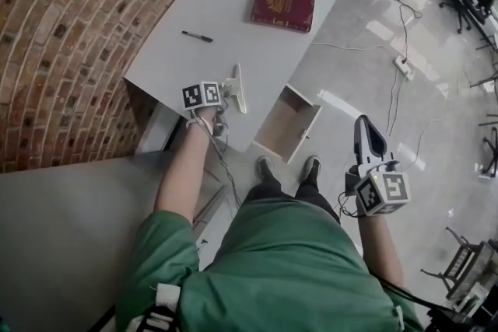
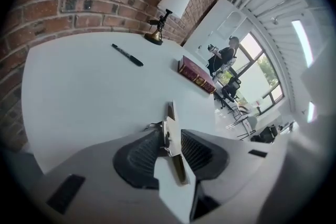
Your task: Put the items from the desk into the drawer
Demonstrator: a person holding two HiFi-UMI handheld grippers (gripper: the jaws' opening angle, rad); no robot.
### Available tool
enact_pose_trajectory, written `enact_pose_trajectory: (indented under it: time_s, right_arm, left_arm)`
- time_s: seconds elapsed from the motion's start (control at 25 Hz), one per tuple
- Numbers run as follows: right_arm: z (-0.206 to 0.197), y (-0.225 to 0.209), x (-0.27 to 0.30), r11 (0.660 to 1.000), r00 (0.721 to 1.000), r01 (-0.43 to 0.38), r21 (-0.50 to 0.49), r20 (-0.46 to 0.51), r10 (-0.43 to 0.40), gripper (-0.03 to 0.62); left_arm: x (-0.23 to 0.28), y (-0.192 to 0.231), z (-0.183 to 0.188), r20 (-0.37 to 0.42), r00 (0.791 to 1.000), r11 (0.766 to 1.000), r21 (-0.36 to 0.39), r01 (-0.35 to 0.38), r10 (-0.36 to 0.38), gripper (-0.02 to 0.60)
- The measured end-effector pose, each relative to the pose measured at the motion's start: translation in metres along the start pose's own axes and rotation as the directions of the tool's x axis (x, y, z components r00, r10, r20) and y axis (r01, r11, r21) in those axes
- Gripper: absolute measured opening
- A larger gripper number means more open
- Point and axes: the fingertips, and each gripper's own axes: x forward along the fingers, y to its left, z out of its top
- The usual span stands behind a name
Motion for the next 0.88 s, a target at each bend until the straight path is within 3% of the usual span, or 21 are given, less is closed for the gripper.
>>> enact_pose_trajectory:
  time_s: [0.16,0.4,0.64,0.76,0.88]
  right_arm:
    - [-0.006,0.001,0.002,1.000,1.000,0.022,0.011,0.007,-0.022,0.003]
    - [-0.019,-0.001,0.002,0.997,0.999,0.043,0.058,-0.012,-0.043,0.003]
    - [-0.024,-0.009,0.000,0.997,0.999,0.034,0.063,-0.023,-0.032,0.003]
    - [-0.026,-0.019,-0.002,0.997,0.999,0.031,0.077,-0.025,-0.029,0.003]
    - [-0.027,-0.030,-0.004,0.996,0.999,0.027,0.081,-0.026,-0.025,0.003]
  left_arm:
    - [0.011,0.003,-0.001,-0.049,0.998,0.999,-0.024,0.030,-0.031,0.115]
    - [0.015,-0.005,-0.004,-0.095,0.991,0.995,-0.033,0.096,-0.099,0.055]
    - [0.010,-0.014,-0.004,-0.100,0.985,0.990,-0.036,0.138,-0.141,0.024]
    - [0.008,-0.024,-0.004,-0.093,0.986,0.990,-0.010,0.138,-0.139,0.014]
    - [0.007,-0.036,-0.011,-0.105,0.987,0.989,0.065,0.131,-0.124,0.011]
